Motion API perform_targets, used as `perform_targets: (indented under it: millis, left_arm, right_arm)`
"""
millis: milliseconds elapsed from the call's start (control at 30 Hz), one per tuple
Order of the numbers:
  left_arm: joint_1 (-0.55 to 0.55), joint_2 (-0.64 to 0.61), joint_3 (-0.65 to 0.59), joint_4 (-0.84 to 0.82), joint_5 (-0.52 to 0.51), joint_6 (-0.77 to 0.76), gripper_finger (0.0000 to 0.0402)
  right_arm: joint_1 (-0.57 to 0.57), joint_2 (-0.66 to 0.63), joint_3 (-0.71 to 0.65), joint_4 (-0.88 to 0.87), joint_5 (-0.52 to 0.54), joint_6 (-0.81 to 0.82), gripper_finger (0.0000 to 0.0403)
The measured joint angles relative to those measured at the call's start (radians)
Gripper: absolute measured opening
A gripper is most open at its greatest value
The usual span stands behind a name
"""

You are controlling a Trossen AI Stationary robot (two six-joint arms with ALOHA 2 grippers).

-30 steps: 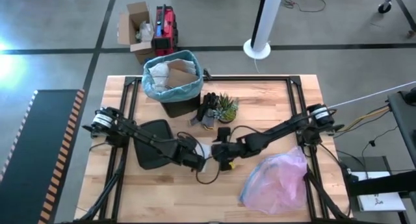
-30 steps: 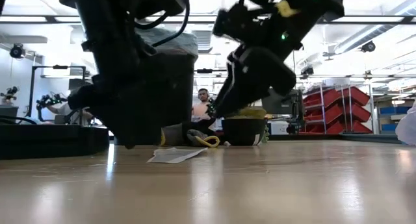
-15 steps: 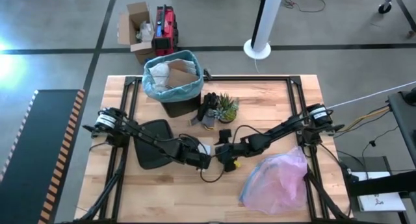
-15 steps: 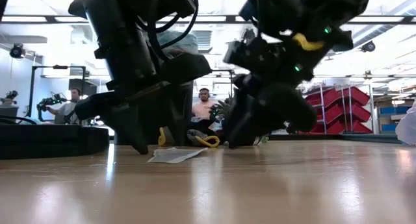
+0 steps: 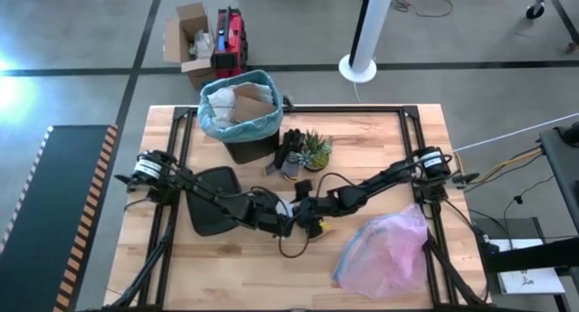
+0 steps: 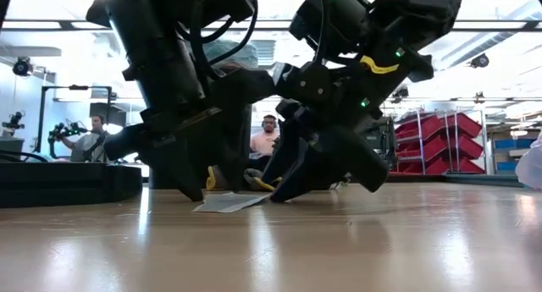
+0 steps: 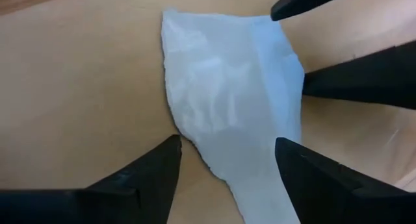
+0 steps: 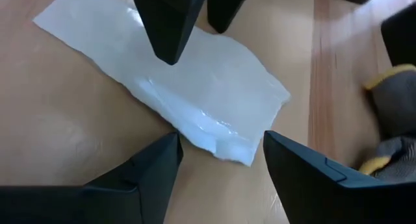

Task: Place trash/remove bag and relplace
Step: Put the white paper into the trash bin

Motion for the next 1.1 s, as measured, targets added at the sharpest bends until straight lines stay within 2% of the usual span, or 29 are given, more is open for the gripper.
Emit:
perform_targets:
  millis: [333, 600, 833, 967, 1100]
  left_arm:
    - [-0.001, 0.0, -0.001, 0.019, 0.01, 0.071, 0.0208]
    - [0.001, 0.004, 0.007, 0.115, 0.027, 0.246, 0.0182]
    - [0.003, 0.002, 0.013, 0.157, 0.067, 0.336, 0.0159]
    - [0.006, -0.004, 0.013, 0.148, 0.067, 0.366, 0.0147]
    - [0.008, -0.045, 0.013, 0.103, 0.066, 0.403, 0.014]
  right_arm:
    - [-0.003, -0.019, -0.003, 0.025, -0.027, -0.072, 0.0193]
    - [-0.004, -0.015, -0.003, 0.03, -0.066, -0.169, 0.0173]
    - [-0.002, -0.016, 0.007, 0.008, -0.072, -0.253, 0.0154]
    - [0.0, -0.018, 0.014, -0.017, -0.074, -0.247, 0.0126]
    - [0.003, -0.02, 0.029, -0.068, -0.08, -0.205, 0.0075]
